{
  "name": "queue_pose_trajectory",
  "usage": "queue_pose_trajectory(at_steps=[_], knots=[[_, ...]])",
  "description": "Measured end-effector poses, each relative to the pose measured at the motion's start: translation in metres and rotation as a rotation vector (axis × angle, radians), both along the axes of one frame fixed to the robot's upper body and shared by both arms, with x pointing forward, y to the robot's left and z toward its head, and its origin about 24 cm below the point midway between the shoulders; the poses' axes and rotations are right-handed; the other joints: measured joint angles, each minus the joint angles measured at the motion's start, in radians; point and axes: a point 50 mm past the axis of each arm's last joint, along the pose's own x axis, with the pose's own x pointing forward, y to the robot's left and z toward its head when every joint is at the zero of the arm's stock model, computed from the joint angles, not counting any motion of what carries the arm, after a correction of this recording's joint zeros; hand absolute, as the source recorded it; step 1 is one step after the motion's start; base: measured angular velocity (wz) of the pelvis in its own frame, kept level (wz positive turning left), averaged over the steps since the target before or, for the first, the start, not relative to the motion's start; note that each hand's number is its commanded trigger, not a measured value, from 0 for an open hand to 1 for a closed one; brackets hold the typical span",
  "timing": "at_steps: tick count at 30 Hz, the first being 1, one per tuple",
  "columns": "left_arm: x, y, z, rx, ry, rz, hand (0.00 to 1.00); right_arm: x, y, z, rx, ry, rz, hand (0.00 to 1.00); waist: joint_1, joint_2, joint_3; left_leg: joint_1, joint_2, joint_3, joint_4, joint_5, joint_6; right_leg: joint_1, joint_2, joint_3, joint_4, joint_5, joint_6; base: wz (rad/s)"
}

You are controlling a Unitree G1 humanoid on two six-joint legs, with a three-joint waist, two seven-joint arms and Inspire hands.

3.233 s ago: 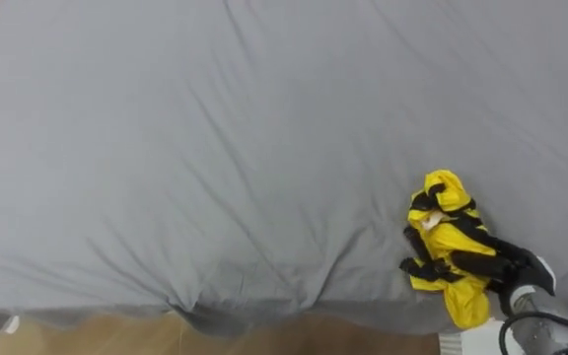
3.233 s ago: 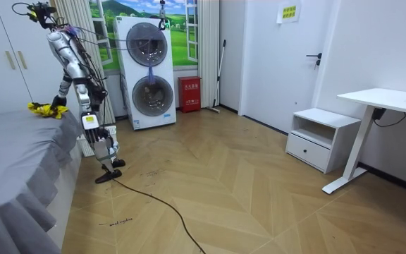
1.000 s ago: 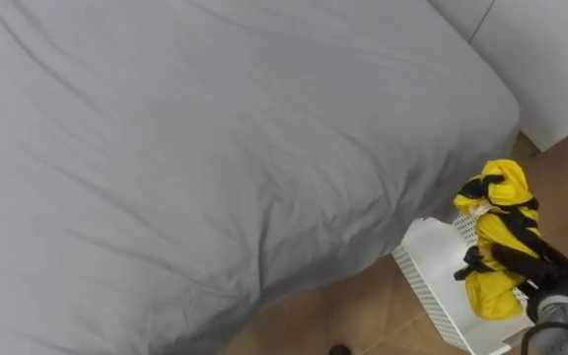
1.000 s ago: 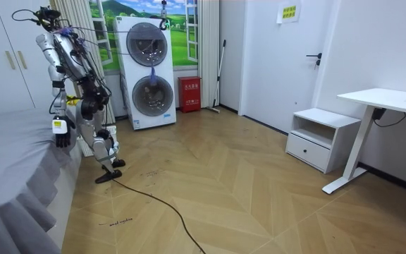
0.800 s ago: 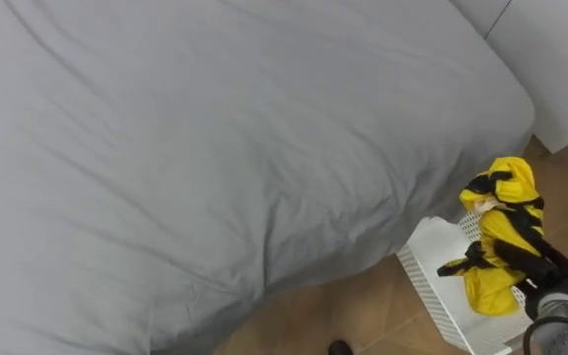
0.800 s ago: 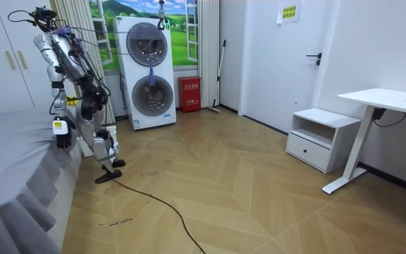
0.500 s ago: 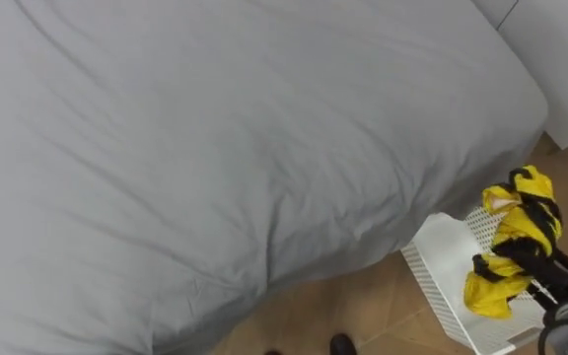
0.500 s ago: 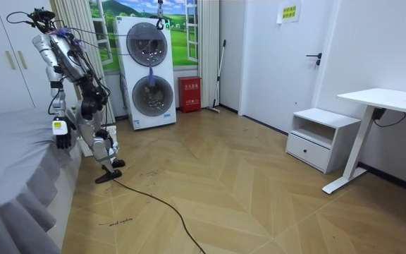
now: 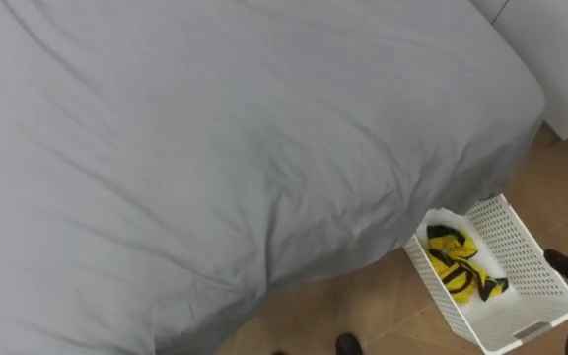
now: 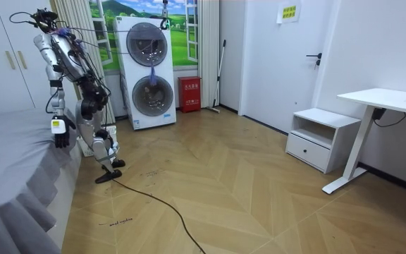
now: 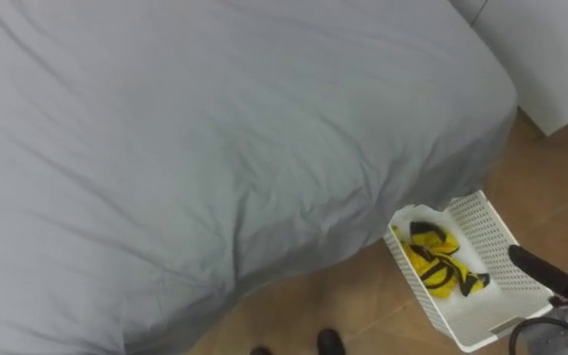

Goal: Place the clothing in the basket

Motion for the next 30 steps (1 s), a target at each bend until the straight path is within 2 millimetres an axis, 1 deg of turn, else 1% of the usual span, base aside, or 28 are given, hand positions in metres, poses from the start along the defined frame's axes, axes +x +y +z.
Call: queue_pose_trajectory(at_steps=[6, 9, 11, 12, 17, 20, 21, 22, 23, 24, 25, 26, 27, 28, 29, 30], knots=[[0.000, 0.000, 0.000, 0.000, 0.000, 0.000, 0.00, -0.002, 0.000, -0.001, -0.002, 0.002, -0.002, 0.00, 0.000, 0.004, 0.0000, 0.008, -0.001, 0.004, -0.002, 0.000, 0.000, 0.003, 0.000, 0.003, 0.006, 0.000, 0.000, -0.01], [-0.002, 0.000, 0.000, -0.001, 0.003, 0.001, 0.00, 0.000, -0.001, 0.002, -0.016, -0.015, 0.002, 0.00, 0.002, 0.003, 0.0004, 0.026, -0.002, 0.023, -0.007, 0.000, 0.000, 0.007, 0.003, 0.025, 0.017, -0.003, 0.002, -0.16], [-0.003, 0.000, 0.000, -0.003, 0.002, 0.002, 0.00, -0.005, -0.002, -0.001, -0.014, -0.011, 0.014, 0.00, 0.001, 0.003, 0.0002, 0.051, -0.002, 0.025, -0.017, 0.000, 0.000, 0.026, 0.005, 0.027, 0.011, -0.004, 0.000, -0.12], [-0.003, 0.000, 0.000, -0.006, -0.001, 0.000, 0.00, -0.011, -0.002, -0.005, -0.012, 0.000, 0.020, 0.00, 0.003, 0.003, 0.0003, 0.068, -0.001, 0.025, -0.021, 0.000, -0.001, 0.040, 0.007, 0.027, 0.005, -0.005, 0.000, -0.05], [-0.004, 0.001, 0.000, -0.021, -0.007, 0.009, 0.00, -0.017, -0.002, -0.009, -0.002, 0.005, 0.042, 0.00, 0.002, 0.000, -0.0004, 0.104, -0.001, 0.035, -0.041, 0.002, -0.005, 0.069, 0.012, 0.033, 0.001, -0.004, -0.002, -0.06], [-0.013, 0.001, -0.002, -0.026, 0.010, 0.014, 0.00, -0.035, 0.005, -0.024, 0.015, 0.056, 0.061, 0.00, 0.006, -0.012, -0.0023, 0.156, 0.001, 0.021, -0.043, 0.003, -0.007, 0.140, 0.011, 0.019, -0.030, -0.004, -0.005, 0.12], [-0.017, 0.001, -0.003, -0.028, 0.015, 0.025, 0.00, -0.046, 0.011, -0.035, 0.037, 0.087, 0.068, 0.00, 0.007, -0.021, -0.0057, 0.184, 0.002, 0.012, -0.046, 0.003, -0.007, 0.180, 0.011, 0.009, -0.051, -0.003, -0.006, 0.30], [-0.022, 0.001, -0.004, -0.031, 0.023, 0.039, 0.00, -0.057, 0.020, -0.046, 0.069, 0.110, 0.083, 0.00, 0.003, -0.031, -0.0118, 0.211, 0.001, -0.010, -0.052, 0.004, -0.008, 0.227, 0.010, -0.011, -0.080, -0.002, -0.008, 0.35], [-0.025, 0.001, -0.004, -0.032, 0.027, 0.047, 0.00, -0.064, 0.025, -0.051, 0.088, 0.122, 0.087, 0.00, 0.001, -0.037, -0.0147, 0.226, 0.001, -0.017, -0.055, 0.004, -0.009, 0.249, 0.010, -0.020, -0.094, -0.001, -0.009, 0.42], [-0.029, 0.002, -0.004, -0.033, 0.032, 0.053, 0.00, -0.076, 0.035, -0.063, 0.129, 0.144, 0.096, 0.00, 0.001, -0.049, -0.0214, 0.255, 0.001, -0.035, -0.059, 0.001, -0.013, 0.288, 0.009, -0.033, -0.119, 0.000, -0.010, 0.38], [-0.032, 0.001, -0.005, -0.033, 0.036, 0.048, 0.00, -0.084, 0.043, -0.070, 0.163, 0.156, 0.105, 0.00, 0.000, -0.057, -0.0262, 0.280, 0.002, -0.048, -0.065, -0.002, -0.019, 0.330, 0.008, -0.053, -0.145, 0.001, -0.011, 0.40], [-0.033, 0.000, -0.005, -0.035, 0.038, 0.048, 0.00, -0.087, 0.047, -0.073, 0.176, 0.160, 0.108, 0.00, -0.002, -0.060, -0.0266, 0.292, 0.001, -0.061, -0.068, -0.003, -0.020, 0.352, 0.007, -0.063, -0.160, 0.004, -0.010, 0.46], [-0.032, -0.002, -0.005, -0.038, 0.035, 0.048, 0.00, -0.095, 0.053, -0.079, 0.201, 0.178, 0.116, 0.00, -0.008, -0.069, -0.0246, 0.315, -0.001, -0.073, -0.069, -0.004, -0.022, 0.394, 0.008, -0.082, -0.184, 0.007, -0.008, 0.53], [-0.032, -0.002, -0.005, -0.037, 0.031, 0.048, 0.00, -0.101, 0.061, -0.085, 0.229, 0.186, 0.121, 0.00, -0.008, -0.079, -0.0246, 0.334, -0.004, -0.092, -0.072, -0.006, -0.025, 0.425, 0.007, -0.089, -0.199, 0.006, -0.007, 0.48], [-0.032, -0.002, -0.005, -0.035, 0.032, 0.050, 0.00, -0.103, 0.065, -0.088, 0.246, 0.187, 0.125, 0.00, -0.006, -0.084, -0.0239, 0.344, -0.006, -0.096, -0.075, -0.006, -0.025, 0.437, 0.007, -0.092, -0.202, 0.005, -0.006, 0.36], [-0.033, -0.004, -0.005, -0.036, 0.034, 0.053, 0.00, -0.106, 0.073, -0.092, 0.276, 0.195, 0.134, 0.00, -0.004, -0.090, -0.0210, 0.363, -0.009, -0.115, -0.086, -0.006, -0.025, 0.465, 0.007, -0.108, -0.220, 0.007, -0.005, 0.36]])
